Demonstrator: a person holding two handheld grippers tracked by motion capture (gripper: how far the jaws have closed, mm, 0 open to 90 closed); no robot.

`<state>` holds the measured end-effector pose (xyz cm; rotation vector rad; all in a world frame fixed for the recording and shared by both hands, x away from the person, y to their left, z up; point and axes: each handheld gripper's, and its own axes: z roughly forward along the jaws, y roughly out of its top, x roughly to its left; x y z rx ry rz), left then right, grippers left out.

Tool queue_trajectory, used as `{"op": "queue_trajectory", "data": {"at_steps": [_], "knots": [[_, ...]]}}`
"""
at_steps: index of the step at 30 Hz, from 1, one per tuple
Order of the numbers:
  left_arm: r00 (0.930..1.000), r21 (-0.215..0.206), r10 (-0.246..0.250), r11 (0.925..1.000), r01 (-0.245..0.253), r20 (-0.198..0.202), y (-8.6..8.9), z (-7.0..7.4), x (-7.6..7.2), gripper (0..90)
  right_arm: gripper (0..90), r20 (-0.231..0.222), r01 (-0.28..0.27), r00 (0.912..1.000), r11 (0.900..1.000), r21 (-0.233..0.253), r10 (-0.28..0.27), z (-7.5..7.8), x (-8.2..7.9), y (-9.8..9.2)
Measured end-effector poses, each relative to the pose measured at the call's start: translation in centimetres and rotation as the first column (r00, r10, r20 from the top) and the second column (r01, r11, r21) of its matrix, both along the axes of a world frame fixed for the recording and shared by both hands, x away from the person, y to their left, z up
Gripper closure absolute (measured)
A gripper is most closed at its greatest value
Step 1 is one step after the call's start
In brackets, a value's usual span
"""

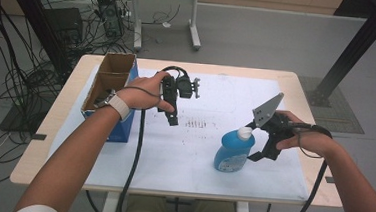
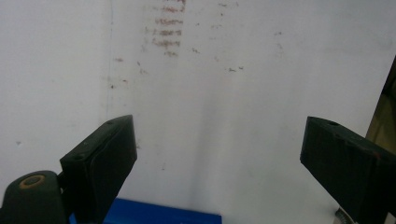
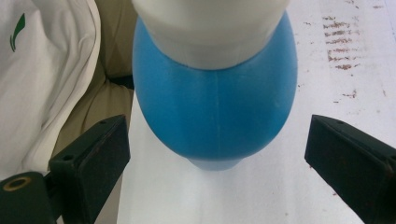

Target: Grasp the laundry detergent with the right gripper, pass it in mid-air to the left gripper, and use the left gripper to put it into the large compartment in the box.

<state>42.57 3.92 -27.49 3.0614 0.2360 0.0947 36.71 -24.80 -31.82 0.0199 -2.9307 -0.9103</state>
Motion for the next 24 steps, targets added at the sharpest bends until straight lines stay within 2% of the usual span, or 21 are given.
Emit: {"op": "queue_trajectory", "data": {"at_steps": [24], "knots": [[1.0, 0.0, 0.007, 1.0, -0.007, 0.006, 0.32, 0.15, 0.02, 11.1, 6.8, 0.007, -0.005, 1.0, 1.0, 0.003, 0.005, 0.2, -0.09, 0.13]]}}
